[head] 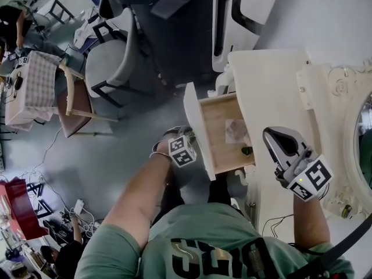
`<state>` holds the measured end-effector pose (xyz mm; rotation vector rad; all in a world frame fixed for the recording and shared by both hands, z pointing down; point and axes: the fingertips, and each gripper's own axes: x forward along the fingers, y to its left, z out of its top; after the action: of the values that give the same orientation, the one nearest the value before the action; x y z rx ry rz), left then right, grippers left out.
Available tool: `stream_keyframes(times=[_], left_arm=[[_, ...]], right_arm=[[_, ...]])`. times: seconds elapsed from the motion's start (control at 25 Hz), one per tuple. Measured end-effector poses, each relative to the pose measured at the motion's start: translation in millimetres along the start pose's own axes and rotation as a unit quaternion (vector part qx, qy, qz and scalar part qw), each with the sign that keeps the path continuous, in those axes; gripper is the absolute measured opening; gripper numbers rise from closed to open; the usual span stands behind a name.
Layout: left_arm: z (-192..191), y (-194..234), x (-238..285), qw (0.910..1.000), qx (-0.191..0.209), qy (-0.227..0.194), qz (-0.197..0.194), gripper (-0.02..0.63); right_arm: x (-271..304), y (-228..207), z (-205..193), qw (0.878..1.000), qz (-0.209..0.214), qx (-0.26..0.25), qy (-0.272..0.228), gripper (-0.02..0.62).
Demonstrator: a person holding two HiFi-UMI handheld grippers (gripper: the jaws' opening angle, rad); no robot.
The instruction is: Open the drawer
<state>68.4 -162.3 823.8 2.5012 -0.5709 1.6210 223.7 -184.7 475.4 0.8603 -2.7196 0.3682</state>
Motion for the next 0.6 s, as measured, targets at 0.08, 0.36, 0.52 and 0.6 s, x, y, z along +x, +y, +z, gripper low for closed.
stream_keyframes(times=[0.08,0.36,0.52,0.6], left_arm=[[0,-1,-1,1.0000,0.000,0.000,-0.001,0.143],[-2,0,0,0.9999,-0.009,0.004,-0.003,0.143],[-2,2,-1,0.9993,-0.030,0.021,-0.001,0.146],[-1,4,-7,0.9988,-0.040,0.029,0.006,0.155]], right_arm=[[-2,-1,1,1.000,-0.004,0.000,0.001,0.011],[-9,-1,4,1.000,-0.009,-0.004,-0.001,0.011],[-13,-2,6,1.000,-0.014,-0.001,-0.002,0.011],[-13,0,7,1.000,-0.015,0.000,-0.002,0.011]])
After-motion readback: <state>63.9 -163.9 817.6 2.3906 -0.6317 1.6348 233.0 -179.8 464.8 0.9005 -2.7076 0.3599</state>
